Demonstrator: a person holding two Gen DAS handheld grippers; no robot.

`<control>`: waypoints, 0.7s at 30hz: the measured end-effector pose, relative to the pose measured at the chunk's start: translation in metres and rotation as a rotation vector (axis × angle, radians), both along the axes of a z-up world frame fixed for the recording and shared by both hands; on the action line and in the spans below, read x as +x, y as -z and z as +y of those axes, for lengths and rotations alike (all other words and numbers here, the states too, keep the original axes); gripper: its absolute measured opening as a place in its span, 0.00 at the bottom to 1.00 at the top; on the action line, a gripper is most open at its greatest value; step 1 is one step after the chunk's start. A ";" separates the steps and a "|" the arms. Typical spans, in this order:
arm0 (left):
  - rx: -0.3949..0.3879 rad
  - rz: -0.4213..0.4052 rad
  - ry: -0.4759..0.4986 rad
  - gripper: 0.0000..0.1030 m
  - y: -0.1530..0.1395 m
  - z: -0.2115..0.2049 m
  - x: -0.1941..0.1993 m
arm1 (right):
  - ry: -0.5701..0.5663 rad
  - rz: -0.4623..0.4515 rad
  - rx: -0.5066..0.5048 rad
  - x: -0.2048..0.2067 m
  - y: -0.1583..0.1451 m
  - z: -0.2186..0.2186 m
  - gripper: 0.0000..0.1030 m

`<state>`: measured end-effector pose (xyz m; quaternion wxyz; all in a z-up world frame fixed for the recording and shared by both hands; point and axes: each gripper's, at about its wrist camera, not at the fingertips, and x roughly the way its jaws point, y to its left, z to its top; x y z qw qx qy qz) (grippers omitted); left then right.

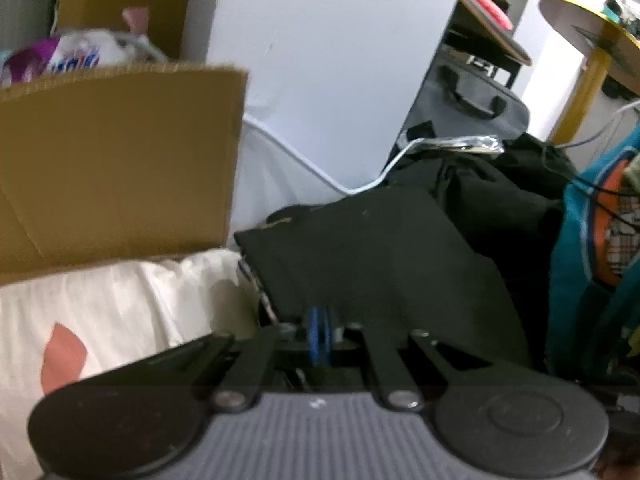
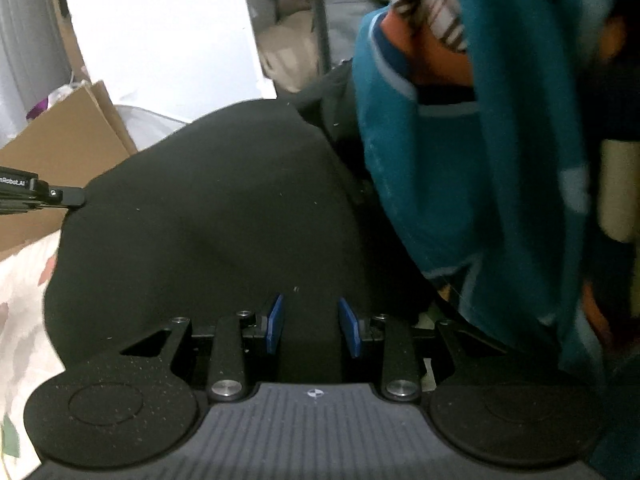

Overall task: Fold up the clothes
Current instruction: 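Open both grippers and release the folded shorts on the pile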

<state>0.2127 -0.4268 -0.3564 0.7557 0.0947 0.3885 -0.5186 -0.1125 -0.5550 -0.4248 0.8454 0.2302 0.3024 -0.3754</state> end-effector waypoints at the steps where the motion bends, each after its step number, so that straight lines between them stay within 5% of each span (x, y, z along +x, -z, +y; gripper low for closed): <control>1: -0.005 -0.003 0.004 0.04 -0.004 0.000 -0.002 | -0.002 -0.004 -0.006 -0.001 -0.003 0.004 0.37; 6: -0.039 -0.008 0.024 0.18 -0.010 -0.009 -0.008 | -0.002 -0.017 -0.014 -0.005 -0.007 0.015 0.42; 12: 0.004 0.014 0.020 0.18 0.012 -0.036 -0.005 | 0.009 -0.002 0.017 -0.006 0.004 0.019 0.42; 21: 0.095 0.055 -0.045 0.22 0.010 -0.020 0.017 | 0.076 0.040 0.097 -0.013 0.019 0.023 0.42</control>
